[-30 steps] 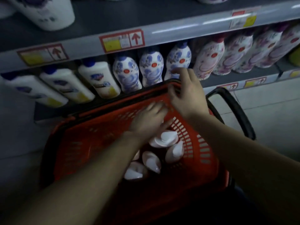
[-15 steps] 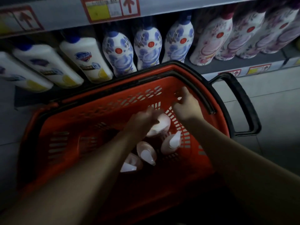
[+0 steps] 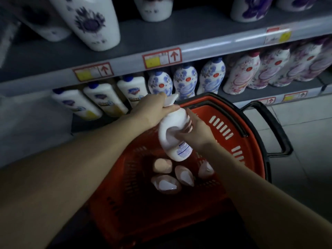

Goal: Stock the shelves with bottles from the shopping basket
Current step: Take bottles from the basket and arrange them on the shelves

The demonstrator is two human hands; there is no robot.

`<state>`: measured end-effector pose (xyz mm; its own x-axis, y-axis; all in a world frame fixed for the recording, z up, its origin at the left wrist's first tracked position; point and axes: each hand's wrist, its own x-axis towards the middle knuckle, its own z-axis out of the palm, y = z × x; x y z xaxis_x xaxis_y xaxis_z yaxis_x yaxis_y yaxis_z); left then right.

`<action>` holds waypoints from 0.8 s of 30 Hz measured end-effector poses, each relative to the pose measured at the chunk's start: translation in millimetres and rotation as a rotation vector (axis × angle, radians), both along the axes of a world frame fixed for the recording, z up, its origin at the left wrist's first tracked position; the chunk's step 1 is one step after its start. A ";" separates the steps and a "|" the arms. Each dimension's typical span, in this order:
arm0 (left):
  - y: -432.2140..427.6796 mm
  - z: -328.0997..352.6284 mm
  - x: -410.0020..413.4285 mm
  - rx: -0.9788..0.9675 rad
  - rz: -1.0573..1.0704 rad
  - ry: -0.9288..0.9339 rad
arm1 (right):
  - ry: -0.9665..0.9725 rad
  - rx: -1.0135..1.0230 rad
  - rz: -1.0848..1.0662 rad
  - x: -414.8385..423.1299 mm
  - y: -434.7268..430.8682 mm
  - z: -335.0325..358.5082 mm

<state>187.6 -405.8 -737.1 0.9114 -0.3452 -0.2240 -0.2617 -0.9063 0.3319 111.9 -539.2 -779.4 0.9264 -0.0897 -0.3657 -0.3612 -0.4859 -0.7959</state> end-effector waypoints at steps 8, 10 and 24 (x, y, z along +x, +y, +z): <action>7.9 106.5 -16.9 0.026 0.114 -0.297 | -0.270 0.062 -0.229 -48.4 63.8 77.1; 11.0 129.2 -25.3 -0.002 0.156 -0.355 | -0.323 0.012 -0.228 -48.8 73.6 91.1; 47.7 224.0 -54.0 -0.668 0.443 -0.241 | -0.554 0.191 -0.161 -34.8 56.4 215.4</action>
